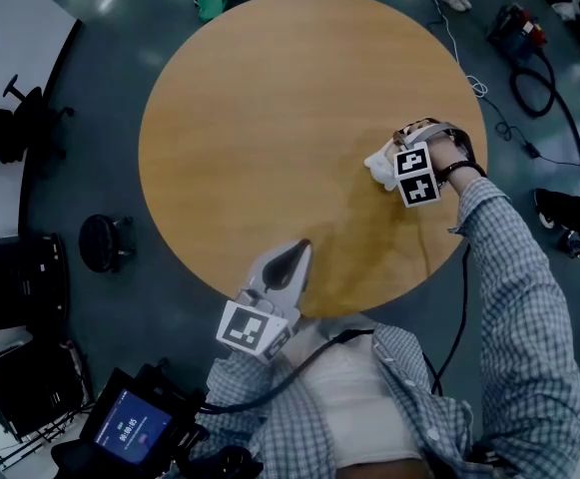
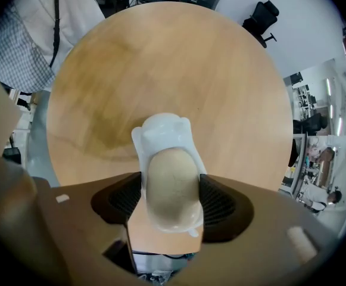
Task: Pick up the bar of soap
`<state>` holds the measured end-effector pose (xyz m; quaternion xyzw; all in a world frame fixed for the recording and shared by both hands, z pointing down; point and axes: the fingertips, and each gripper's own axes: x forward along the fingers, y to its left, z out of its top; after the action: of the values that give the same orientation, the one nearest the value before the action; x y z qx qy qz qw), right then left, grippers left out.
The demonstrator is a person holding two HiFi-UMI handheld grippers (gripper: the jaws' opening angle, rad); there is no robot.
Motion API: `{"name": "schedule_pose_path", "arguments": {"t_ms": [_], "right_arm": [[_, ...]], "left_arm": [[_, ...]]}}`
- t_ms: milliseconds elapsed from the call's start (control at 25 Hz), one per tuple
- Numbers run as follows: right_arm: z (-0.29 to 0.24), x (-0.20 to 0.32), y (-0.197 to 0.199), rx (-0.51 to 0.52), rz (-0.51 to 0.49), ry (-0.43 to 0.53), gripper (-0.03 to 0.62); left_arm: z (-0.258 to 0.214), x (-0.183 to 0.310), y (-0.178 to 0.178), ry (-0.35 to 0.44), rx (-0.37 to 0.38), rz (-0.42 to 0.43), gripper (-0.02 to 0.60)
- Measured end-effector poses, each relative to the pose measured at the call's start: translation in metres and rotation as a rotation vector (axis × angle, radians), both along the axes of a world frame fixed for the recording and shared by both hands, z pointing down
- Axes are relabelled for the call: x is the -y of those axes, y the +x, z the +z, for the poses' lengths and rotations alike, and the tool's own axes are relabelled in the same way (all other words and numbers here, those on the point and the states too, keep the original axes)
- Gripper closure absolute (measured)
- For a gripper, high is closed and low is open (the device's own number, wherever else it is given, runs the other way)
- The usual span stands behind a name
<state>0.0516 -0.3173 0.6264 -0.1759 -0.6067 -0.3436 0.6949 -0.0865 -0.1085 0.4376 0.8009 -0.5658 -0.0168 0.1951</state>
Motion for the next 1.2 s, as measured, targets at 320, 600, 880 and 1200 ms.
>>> {"name": "schedule_pose_path", "arguments": {"t_ms": [320, 600, 880, 1200], "right_arm": [[-0.008, 0.002, 0.011, 0.036, 0.043, -0.010, 0.327], [-0.016, 0.001, 0.000, 0.077, 0.069, -0.022, 0.329], [-0.041, 0.005, -0.007, 0.257, 0.224, -0.026, 0.329], [-0.118, -0.004, -0.015, 0.690, 0.506, -0.007, 0.329]], "left_arm": [[-0.002, 0.002, 0.008, 0.003, -0.009, 0.015, 0.583], [0.000, 0.003, 0.003, 0.005, -0.015, 0.029, 0.583], [-0.006, 0.011, 0.005, 0.021, -0.021, 0.055, 0.583], [-0.018, 0.017, 0.015, 0.049, -0.021, 0.118, 0.583]]}}
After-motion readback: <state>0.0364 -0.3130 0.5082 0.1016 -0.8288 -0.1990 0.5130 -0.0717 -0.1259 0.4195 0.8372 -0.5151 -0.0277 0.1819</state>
